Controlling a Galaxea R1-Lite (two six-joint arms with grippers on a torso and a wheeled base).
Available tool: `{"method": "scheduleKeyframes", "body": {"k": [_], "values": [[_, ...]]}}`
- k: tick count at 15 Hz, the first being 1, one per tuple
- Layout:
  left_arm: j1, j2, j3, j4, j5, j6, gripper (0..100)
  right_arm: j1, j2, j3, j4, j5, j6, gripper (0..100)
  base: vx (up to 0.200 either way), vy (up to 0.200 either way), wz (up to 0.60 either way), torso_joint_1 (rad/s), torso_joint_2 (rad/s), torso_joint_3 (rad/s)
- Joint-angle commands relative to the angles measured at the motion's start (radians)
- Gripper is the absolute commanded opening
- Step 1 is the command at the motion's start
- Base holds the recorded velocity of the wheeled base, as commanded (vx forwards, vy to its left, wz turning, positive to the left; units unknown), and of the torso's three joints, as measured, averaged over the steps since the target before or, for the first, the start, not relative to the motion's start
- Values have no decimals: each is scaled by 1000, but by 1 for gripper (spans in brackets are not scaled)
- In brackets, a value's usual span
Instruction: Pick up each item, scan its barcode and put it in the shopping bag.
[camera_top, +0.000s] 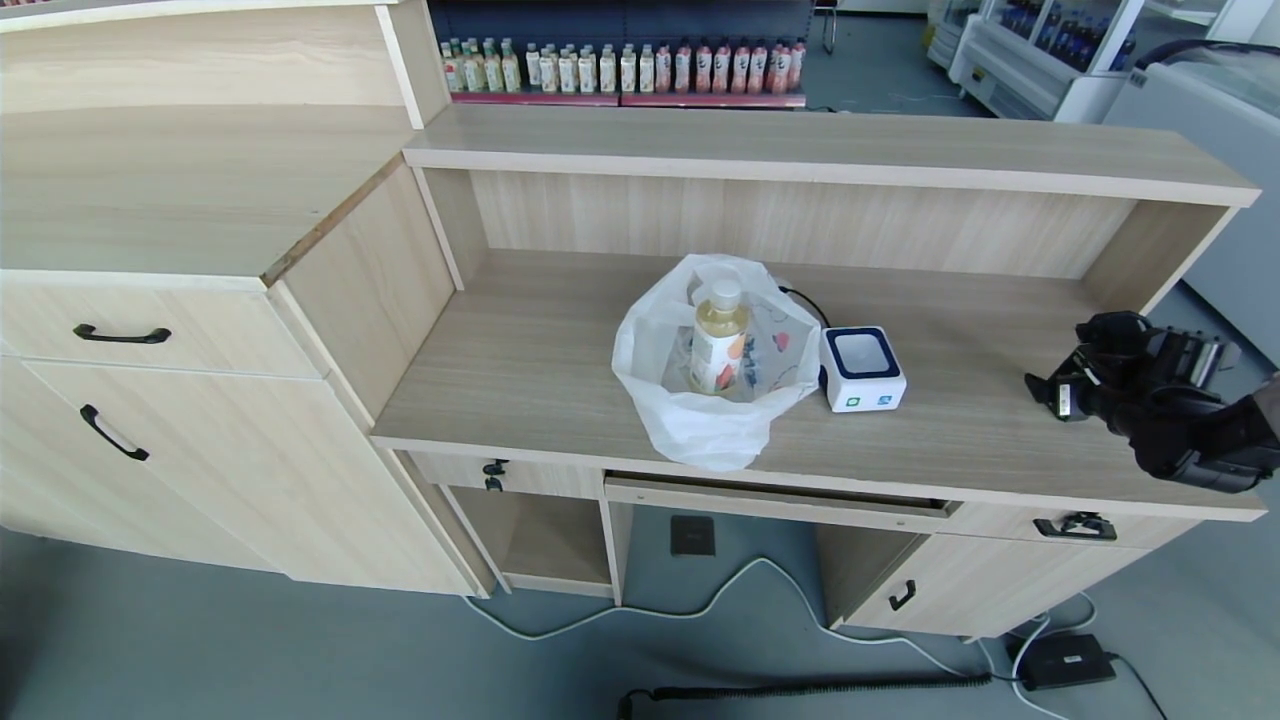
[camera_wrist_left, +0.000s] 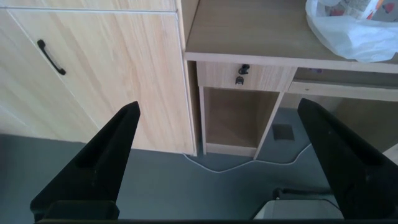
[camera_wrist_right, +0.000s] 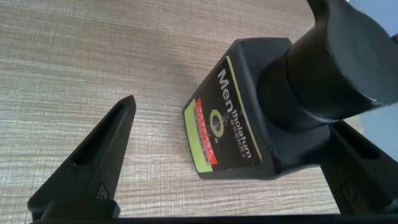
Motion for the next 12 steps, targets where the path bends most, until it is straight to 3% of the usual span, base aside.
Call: {"method": "scheduleKeyframes", "body": {"k": [1,4,5,12], "values": [[0,0,0,0,0,0,100,7,18,-29,3,1,-1,100,0,0,0,0,0,0],[0,0,0,0,0,0,100,20,33,-54,6,-1,-1,100,0,0,0,0,0,0],[0,0,0,0,0,0,100,27,41,-55,5,-1,-1,0,0,0,0,0,0,0],[0,0,0,0,0,0,100,32,49,-71,-3,-3,-8,0,0,0,0,0,0,0]]}}
